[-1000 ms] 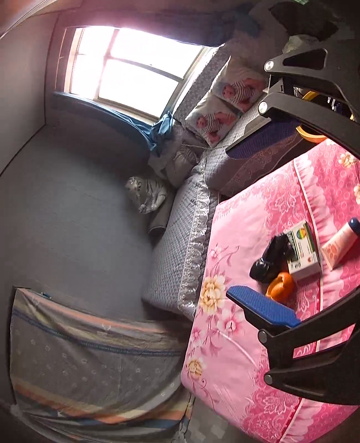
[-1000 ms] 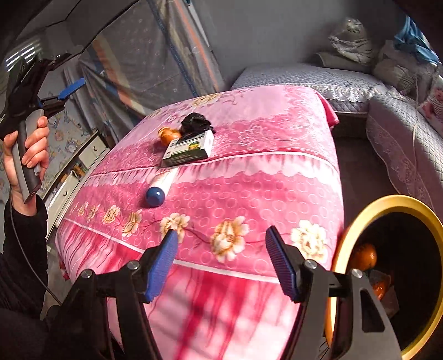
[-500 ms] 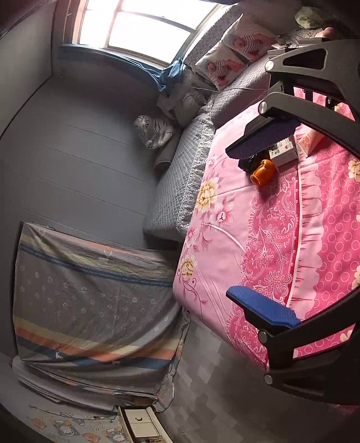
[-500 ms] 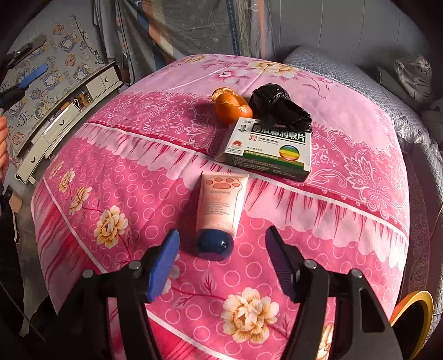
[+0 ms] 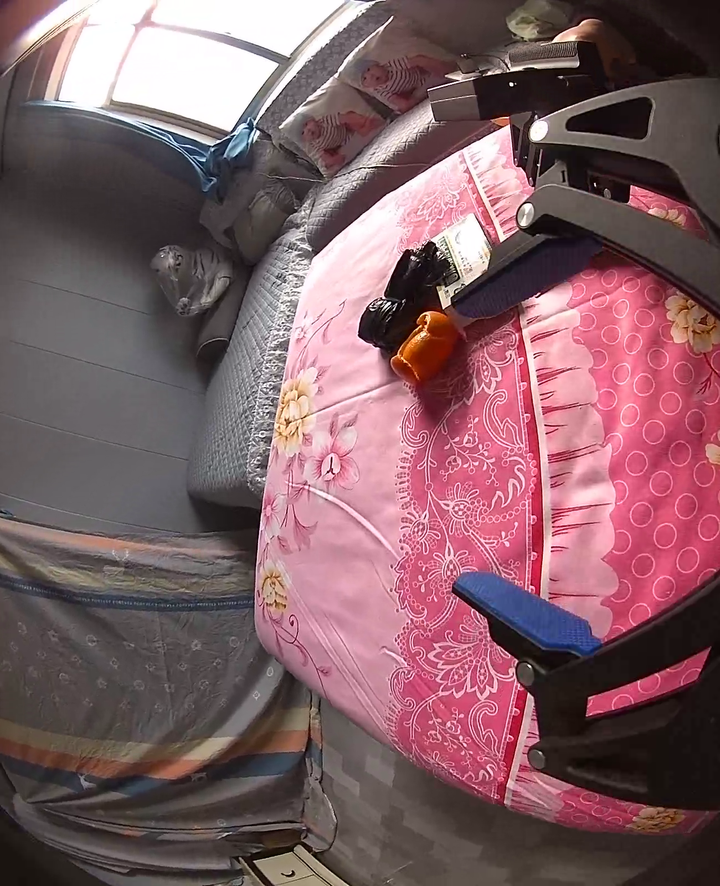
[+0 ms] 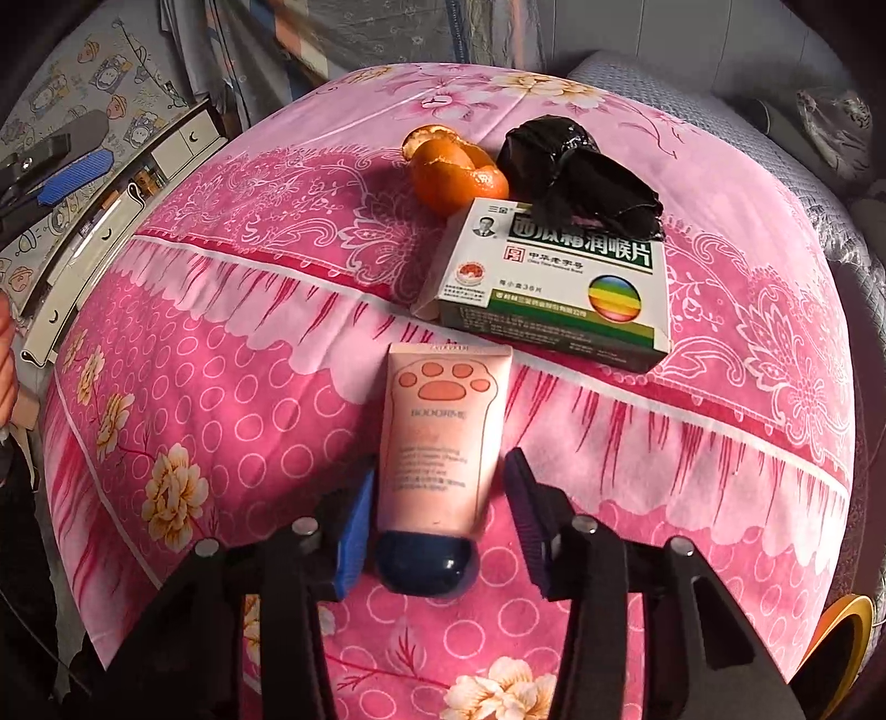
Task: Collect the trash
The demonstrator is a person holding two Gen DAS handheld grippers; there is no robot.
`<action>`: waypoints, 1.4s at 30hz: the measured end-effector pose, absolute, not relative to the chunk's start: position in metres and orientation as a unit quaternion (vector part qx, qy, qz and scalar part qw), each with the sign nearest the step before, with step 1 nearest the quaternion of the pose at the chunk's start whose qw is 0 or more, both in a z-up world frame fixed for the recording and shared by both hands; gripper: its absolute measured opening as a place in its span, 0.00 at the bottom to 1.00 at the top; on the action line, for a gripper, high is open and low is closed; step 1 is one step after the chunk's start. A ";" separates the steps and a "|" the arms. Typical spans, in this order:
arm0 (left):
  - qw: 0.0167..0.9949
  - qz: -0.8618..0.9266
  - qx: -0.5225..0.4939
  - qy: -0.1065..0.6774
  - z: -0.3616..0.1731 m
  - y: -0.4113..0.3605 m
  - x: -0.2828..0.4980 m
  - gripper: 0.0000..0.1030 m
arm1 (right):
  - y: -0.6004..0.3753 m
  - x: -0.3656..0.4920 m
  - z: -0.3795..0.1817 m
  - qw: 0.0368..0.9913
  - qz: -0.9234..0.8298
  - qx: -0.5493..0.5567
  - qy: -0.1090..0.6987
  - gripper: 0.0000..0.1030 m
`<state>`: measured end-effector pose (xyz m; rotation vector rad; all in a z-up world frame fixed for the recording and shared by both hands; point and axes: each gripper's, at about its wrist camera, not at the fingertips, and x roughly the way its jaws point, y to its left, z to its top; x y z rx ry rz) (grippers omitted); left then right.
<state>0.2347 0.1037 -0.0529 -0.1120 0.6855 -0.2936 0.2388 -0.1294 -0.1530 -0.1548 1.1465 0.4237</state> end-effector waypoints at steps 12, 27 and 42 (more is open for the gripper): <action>0.883 -0.174 -0.035 0.434 -0.098 0.033 0.320 0.86 | -0.176 0.195 -0.121 0.842 0.223 -0.011 0.491 0.37; 0.851 -0.169 -0.061 0.493 -0.142 0.004 0.389 0.74 | -0.243 0.121 -0.104 0.850 0.242 0.090 0.459 0.37; 0.880 -0.168 -0.045 0.442 -0.119 0.003 0.354 0.29 | -0.248 0.095 -0.090 0.852 0.262 0.130 0.434 0.37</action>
